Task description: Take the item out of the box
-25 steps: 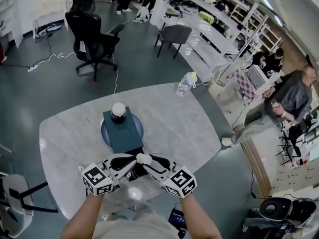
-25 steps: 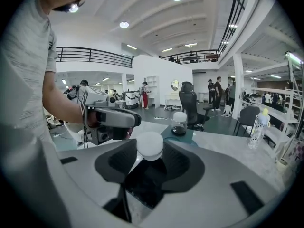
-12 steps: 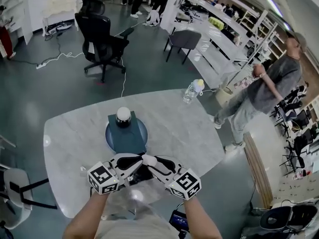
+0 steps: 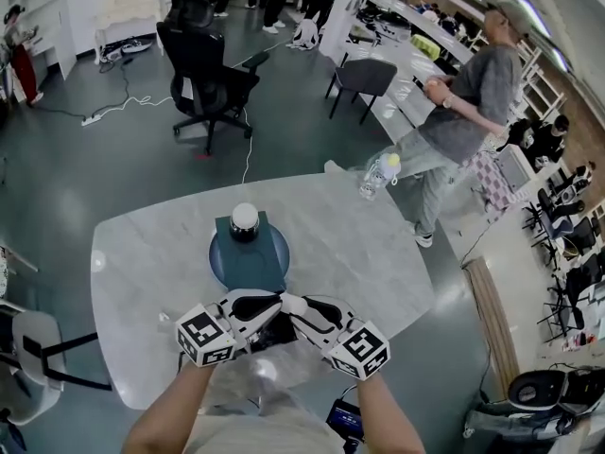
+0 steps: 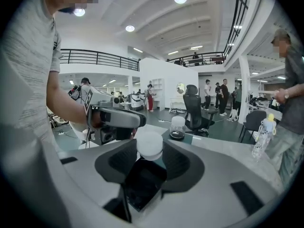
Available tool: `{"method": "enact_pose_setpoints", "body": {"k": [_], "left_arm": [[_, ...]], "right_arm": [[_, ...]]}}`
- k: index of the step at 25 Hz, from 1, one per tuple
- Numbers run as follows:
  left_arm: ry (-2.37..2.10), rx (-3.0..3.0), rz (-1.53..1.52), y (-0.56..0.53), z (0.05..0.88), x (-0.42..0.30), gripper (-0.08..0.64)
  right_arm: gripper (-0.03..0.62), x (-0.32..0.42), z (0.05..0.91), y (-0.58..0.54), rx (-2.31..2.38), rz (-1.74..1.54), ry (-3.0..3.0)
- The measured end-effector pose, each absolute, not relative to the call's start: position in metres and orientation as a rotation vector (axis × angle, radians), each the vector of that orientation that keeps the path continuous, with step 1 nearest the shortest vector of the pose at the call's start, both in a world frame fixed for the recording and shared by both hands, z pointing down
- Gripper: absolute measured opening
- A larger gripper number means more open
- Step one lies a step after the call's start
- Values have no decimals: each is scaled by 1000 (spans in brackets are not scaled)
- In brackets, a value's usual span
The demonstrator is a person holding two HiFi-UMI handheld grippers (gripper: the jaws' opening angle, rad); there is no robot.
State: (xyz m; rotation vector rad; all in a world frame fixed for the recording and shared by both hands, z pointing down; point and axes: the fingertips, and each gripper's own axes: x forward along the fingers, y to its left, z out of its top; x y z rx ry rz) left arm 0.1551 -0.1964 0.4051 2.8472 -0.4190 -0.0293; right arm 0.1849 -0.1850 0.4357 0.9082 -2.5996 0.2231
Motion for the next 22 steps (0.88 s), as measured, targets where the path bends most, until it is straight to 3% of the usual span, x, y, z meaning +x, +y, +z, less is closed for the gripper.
{"method": "enact_pose_setpoints", "body": {"k": [22], "left_arm": [[-431, 2845, -45, -205, 404, 166, 21]], "right_arm": [[181, 191, 439, -192, 855, 191, -2589]]}}
